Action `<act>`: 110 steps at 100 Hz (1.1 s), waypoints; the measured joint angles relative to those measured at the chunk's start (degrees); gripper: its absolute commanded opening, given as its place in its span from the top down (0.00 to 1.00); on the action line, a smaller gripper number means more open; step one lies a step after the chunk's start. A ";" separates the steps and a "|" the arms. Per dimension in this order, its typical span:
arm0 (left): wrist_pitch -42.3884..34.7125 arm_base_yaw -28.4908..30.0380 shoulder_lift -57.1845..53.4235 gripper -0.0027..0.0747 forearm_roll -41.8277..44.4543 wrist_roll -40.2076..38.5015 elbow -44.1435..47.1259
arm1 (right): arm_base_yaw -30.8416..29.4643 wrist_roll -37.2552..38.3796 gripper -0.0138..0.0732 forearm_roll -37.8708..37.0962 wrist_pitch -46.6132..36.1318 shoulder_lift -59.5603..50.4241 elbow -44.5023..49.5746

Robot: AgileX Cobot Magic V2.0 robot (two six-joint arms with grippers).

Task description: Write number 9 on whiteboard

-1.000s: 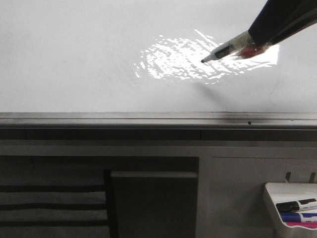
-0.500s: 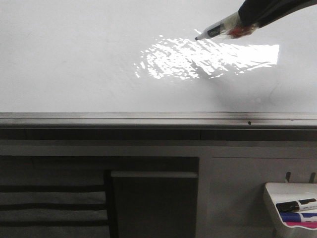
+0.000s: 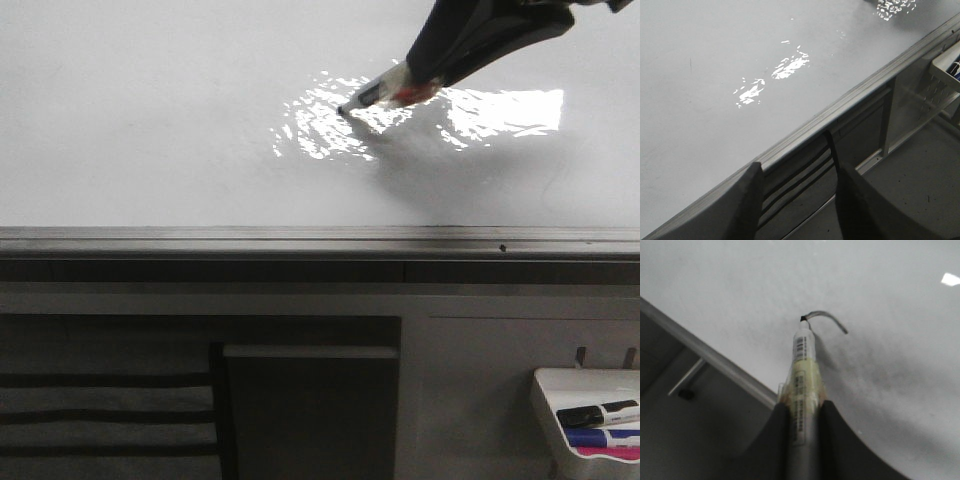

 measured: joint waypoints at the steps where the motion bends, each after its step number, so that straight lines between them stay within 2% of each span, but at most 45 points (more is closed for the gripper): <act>1: 0.00 0.00 0.00 0.56 0.00 0.00 0.00 | 0.00 0.00 0.90 0.00 0.00 0.16 0.00; 16: 0.00 0.00 0.00 0.56 -0.12 0.00 0.00 | -0.49 -0.11 0.90 -0.81 4.84 0.27 -0.26; 57: -0.26 0.00 0.00 0.56 -0.12 -0.10 0.00 | -2.71 -0.01 0.90 -2.82 2.70 -2.74 -0.26; 76: -1.38 0.00 0.00 0.56 -0.12 -0.10 0.00 | -2.71 -0.01 0.90 -2.06 6.41 -1.29 0.33; 97: -3.65 0.00 1.51 0.56 -1.39 -0.10 -0.22 | -0.81 -0.01 0.90 -1.76 9.40 -0.44 0.80; 110: -0.66 0.00 5.90 0.56 -5.78 3.67 -3.41 | 0.90 -0.24 0.90 -3.01 11.18 -2.17 -1.29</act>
